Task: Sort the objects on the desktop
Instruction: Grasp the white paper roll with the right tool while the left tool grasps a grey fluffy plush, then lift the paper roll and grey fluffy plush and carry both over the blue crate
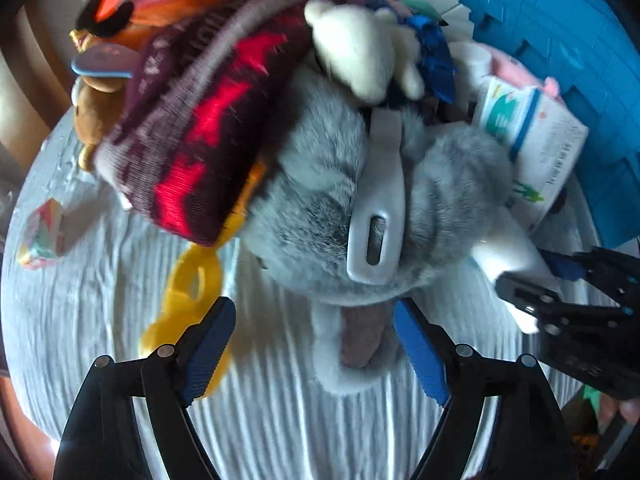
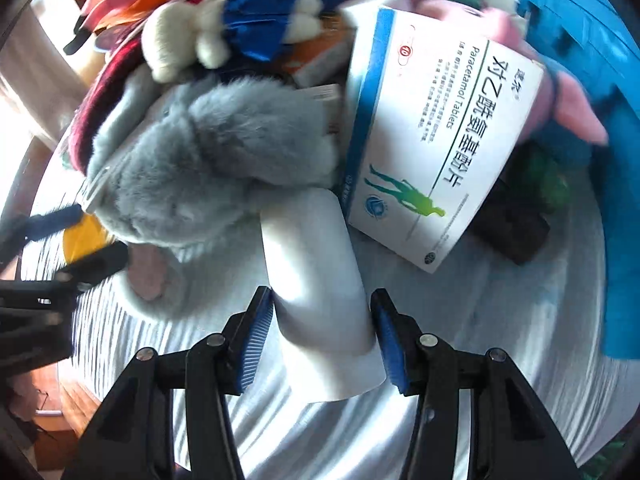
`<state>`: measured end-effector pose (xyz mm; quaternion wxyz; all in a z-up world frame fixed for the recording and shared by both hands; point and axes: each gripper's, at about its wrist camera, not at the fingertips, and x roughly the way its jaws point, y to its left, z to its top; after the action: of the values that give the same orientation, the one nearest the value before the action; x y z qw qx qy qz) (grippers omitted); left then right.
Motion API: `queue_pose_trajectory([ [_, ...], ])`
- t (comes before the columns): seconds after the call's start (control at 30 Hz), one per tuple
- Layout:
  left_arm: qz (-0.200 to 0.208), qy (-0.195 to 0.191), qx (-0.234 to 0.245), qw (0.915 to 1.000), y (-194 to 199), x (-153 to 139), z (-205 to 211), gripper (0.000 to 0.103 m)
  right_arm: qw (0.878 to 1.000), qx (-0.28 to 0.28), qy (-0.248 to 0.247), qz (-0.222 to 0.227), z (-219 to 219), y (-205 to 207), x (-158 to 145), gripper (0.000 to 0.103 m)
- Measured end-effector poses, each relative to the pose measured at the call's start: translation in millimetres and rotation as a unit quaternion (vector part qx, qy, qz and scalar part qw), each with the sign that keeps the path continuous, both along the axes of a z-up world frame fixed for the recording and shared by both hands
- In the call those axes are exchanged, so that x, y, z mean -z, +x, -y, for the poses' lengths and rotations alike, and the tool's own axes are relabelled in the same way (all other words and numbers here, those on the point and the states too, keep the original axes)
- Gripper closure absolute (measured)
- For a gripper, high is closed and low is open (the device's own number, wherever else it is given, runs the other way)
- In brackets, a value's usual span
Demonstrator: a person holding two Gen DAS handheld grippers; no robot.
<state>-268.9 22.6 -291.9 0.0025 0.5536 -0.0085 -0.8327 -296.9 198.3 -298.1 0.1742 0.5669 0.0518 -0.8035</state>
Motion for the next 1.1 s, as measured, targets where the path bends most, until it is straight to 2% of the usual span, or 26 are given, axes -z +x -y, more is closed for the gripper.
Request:
queue_pose_trajectory([
  [0.07,0.011,0.002,-0.013,0.9998,-11,14,1,0.047,1.0,0.003,-0.001,0.001,-7,1,0,0.053],
  [0.1,0.02,0.01,-0.021,0.9995,-15,20,3,0.076,1.0,0.003,-0.003,0.002,-8,1,0,0.053],
  [0.13,0.026,0.021,-0.028,0.9991,-18,21,6,0.089,1.0,0.001,-0.003,0.001,-9,1,1,0.053],
  [0.17,0.024,0.023,-0.032,0.9989,-18,18,9,0.092,1.0,0.0,-0.004,0.001,-8,1,1,0.053],
  [0.27,0.019,0.022,-0.04,0.9988,-11,7,19,0.096,1.0,-0.005,-0.007,0.01,-5,-4,9,0.053],
  [0.5,-0.001,-0.026,-0.066,0.9975,21,-24,54,0.097,1.0,-0.009,0.0,0.01,1,-1,9,0.055],
  [0.67,-0.019,-0.018,-0.083,0.9962,27,-50,65,0.097,1.0,-0.014,-0.009,0.008,-2,11,-2,0.056],
  [0.83,-0.056,-0.009,-0.076,0.9955,41,-80,47,0.097,1.0,-0.009,-0.02,-0.014,-6,11,-23,0.057],
  [1.1,-0.105,-0.008,-0.072,0.9919,43,-102,53,0.097,0.997,-0.019,-0.038,-0.067,1,11,-73,0.057],
])
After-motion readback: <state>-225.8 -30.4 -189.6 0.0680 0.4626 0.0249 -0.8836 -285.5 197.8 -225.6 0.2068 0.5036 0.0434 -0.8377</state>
